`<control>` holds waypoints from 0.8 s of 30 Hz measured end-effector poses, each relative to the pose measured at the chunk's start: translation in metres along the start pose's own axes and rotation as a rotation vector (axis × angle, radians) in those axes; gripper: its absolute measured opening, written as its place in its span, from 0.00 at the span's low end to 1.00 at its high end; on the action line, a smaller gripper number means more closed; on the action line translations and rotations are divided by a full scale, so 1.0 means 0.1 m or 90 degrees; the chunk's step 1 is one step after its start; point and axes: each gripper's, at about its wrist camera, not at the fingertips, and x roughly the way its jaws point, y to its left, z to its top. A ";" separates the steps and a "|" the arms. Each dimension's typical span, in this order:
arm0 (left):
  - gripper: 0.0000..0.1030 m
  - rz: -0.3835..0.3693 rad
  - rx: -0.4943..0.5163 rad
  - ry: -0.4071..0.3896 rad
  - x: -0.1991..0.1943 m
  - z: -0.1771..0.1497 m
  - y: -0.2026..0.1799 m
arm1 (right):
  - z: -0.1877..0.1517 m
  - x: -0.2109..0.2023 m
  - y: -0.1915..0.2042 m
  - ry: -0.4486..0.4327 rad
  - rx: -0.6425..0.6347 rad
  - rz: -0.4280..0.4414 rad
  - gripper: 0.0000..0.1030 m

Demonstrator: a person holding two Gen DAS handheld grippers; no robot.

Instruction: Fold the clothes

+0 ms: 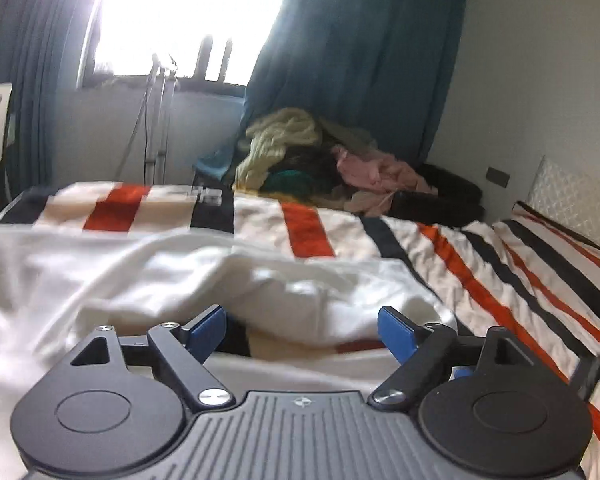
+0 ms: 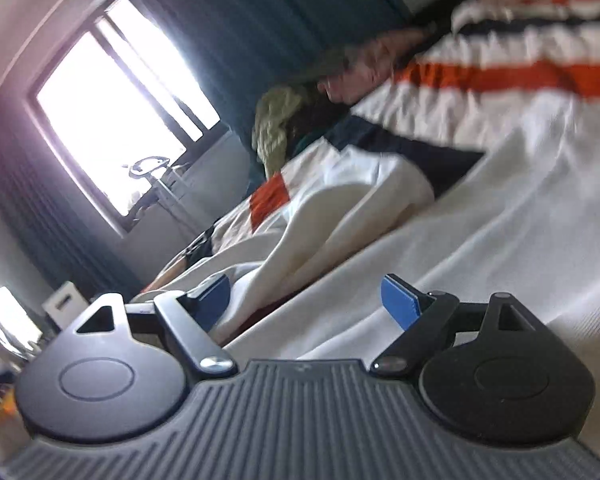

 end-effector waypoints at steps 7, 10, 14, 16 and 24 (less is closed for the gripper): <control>0.83 -0.013 -0.030 0.000 0.10 -0.13 0.13 | 0.24 0.45 -0.16 0.035 0.106 -0.037 0.65; 0.83 -0.012 -0.068 0.024 0.30 -0.20 0.24 | 0.35 0.65 -0.23 0.050 0.152 -0.053 0.64; 0.83 -0.023 -0.098 0.035 0.42 -0.27 0.40 | 0.57 1.01 -0.28 0.026 0.185 -0.138 0.60; 0.83 -0.020 -0.115 0.039 0.48 -0.28 0.47 | 0.75 1.17 -0.28 0.026 0.200 -0.188 0.12; 0.84 -0.015 -0.162 0.063 0.64 -0.31 0.72 | 1.86 1.25 0.40 -0.107 -0.010 -0.205 0.06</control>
